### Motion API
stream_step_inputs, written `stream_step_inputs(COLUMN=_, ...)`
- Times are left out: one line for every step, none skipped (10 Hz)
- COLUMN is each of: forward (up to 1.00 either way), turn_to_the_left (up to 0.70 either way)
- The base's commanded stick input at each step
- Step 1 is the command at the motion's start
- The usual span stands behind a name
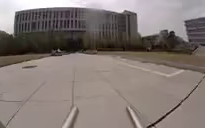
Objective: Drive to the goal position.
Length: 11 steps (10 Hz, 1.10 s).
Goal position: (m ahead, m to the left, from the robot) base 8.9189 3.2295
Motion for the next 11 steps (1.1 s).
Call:
stream_step_inputs(forward=0.7, turn_to_the_left=0.0)
stream_step_inputs(forward=0.7, turn_to_the_left=0.0)
stream_step_inputs(forward=0.7, turn_to_the_left=0.0)
stream_step_inputs(forward=0.7, turn_to_the_left=0.0)
stream_step_inputs(forward=0.7, turn_to_the_left=0.0)
stream_step_inputs(forward=0.7, turn_to_the_left=0.0)
stream_step_inputs(forward=0.7, turn_to_the_left=0.0)
stream_step_inputs(forward=0.7, turn_to_the_left=0.0)
stream_step_inputs(forward=0.7, turn_to_the_left=0.0)
stream_step_inputs(forward=0.7, turn_to_the_left=0.0)
stream_step_inputs(forward=0.7, turn_to_the_left=0.0)
